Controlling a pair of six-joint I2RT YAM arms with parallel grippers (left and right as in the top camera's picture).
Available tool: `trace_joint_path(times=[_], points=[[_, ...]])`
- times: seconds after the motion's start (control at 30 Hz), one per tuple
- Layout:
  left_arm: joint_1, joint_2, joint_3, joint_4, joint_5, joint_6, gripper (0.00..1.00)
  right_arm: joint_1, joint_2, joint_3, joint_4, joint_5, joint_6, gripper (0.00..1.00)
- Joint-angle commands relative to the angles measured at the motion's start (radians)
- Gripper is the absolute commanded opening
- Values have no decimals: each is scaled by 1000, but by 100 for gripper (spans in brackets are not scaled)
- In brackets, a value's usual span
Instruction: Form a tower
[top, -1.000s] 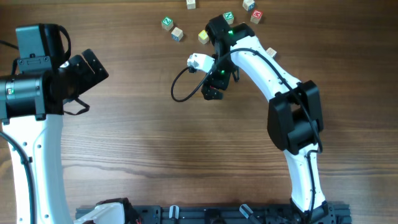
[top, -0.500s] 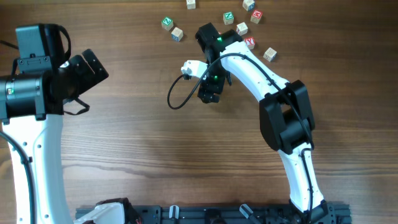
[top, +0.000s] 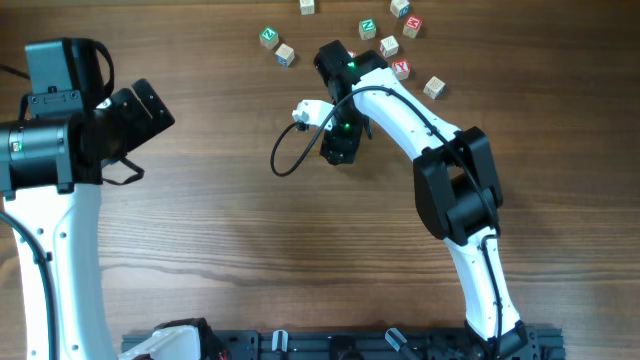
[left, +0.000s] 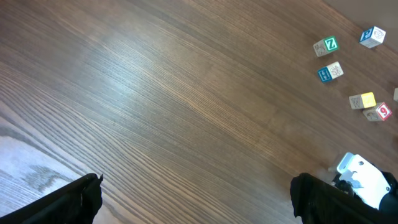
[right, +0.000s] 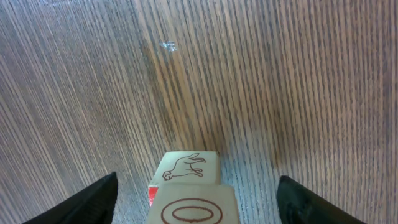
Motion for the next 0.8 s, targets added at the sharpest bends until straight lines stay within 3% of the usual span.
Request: trace_joint_path(times=[0.0,0.63,0.77], points=[[4,-14,-1,0,-5,-10,100,0,45,-4,-5,29,-2,74],[4,-14,-1,0,-5,-10,100,0,45,-4,-19,63,0,25],[4,-14,-1,0,-5,-10,100,0,45,-4,-21,63,0,21]])
